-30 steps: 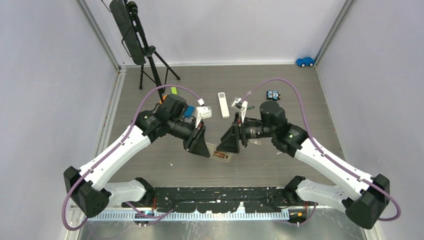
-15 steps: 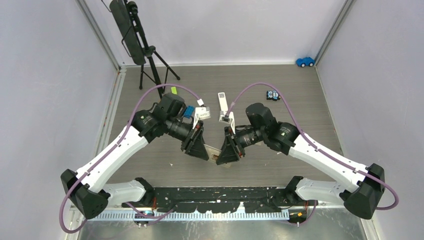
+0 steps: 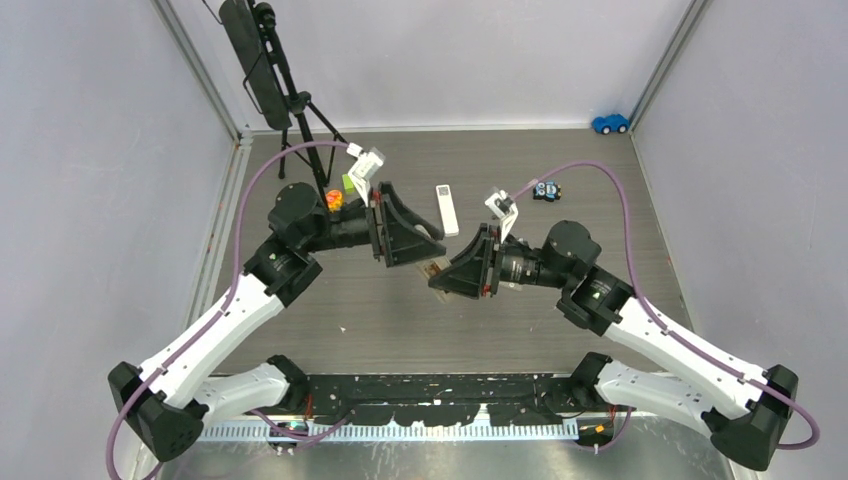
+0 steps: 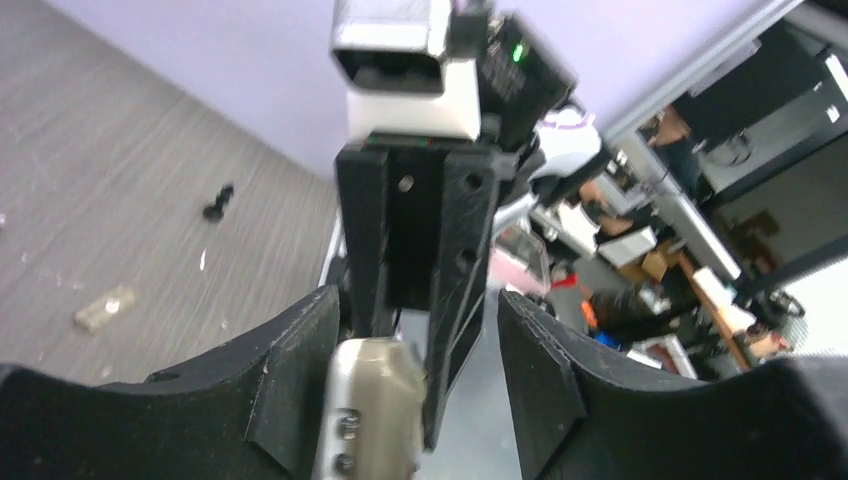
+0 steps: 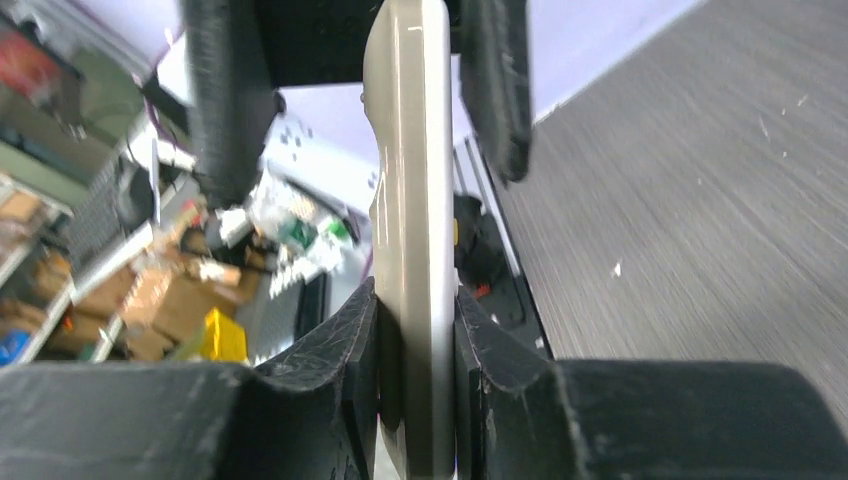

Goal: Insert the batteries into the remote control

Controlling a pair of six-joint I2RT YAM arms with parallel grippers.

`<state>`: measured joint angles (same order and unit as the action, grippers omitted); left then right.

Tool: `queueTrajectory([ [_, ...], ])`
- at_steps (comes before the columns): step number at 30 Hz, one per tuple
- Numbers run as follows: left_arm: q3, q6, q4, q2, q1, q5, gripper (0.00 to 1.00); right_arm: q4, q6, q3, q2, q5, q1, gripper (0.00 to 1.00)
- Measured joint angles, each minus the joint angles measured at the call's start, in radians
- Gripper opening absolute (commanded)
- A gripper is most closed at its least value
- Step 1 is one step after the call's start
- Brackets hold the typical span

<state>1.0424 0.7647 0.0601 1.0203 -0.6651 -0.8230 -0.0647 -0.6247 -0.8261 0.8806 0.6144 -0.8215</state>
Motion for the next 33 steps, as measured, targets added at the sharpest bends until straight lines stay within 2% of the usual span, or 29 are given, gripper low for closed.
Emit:
queueTrajectory([
  [2, -0.010, 0.098, 0.132, 0.016, 0.001, 0.040, 0.56, -0.114, -0.085, 0.032, 0.009, -0.055, 0.000, 0.00],
  [5, -0.021, 0.200, 0.261, 0.047, 0.005, 0.083, 0.46, -0.266, -0.175, 0.083, 0.018, -0.111, 0.000, 0.00],
  [8, -0.028, 0.259, 0.340, 0.078, 0.010, 0.108, 0.46, -0.361, -0.243, 0.112, 0.019, -0.162, -0.001, 0.00],
  [13, -0.034, 0.336, 0.424, 0.111, 0.029, 0.105, 0.52, -0.481, -0.309, 0.155, 0.030, -0.216, -0.002, 0.00],
  [16, -0.050, 0.378, 0.462, 0.116, 0.053, 0.092, 0.49, -0.526, -0.333, 0.175, 0.034, -0.249, -0.001, 0.00],
  [24, -0.058, 0.417, 0.484, 0.137, 0.092, 0.044, 0.24, -0.576, -0.350, 0.195, 0.035, -0.285, -0.001, 0.00],
  [25, -0.058, 0.418, 0.484, 0.140, 0.093, 0.039, 0.18, -0.573, -0.350, 0.195, 0.036, -0.286, -0.001, 0.00],
  [26, -0.058, 0.417, 0.484, 0.143, 0.097, 0.035, 0.05, -0.570, -0.349, 0.195, 0.037, -0.287, -0.001, 0.00],
  [27, -0.058, 0.412, 0.483, 0.146, 0.099, 0.031, 0.00, -0.567, -0.351, 0.195, 0.039, -0.289, 0.000, 0.01],
  [28, -0.058, 0.413, 0.482, 0.149, 0.102, 0.028, 0.00, -0.565, -0.348, 0.195, 0.042, -0.289, 0.001, 0.03],
  [31, -0.058, 0.401, 0.475, 0.151, 0.108, 0.022, 0.00, -0.554, -0.346, 0.194, 0.045, -0.291, 0.001, 0.53],
  [32, -0.058, 0.388, 0.466, 0.151, 0.111, 0.019, 0.00, -0.542, -0.342, 0.192, 0.044, -0.296, 0.001, 0.63],
  [33, -0.058, 0.367, 0.449, 0.149, 0.112, 0.017, 0.00, -0.519, -0.338, 0.187, 0.044, -0.303, 0.001, 0.69],
])
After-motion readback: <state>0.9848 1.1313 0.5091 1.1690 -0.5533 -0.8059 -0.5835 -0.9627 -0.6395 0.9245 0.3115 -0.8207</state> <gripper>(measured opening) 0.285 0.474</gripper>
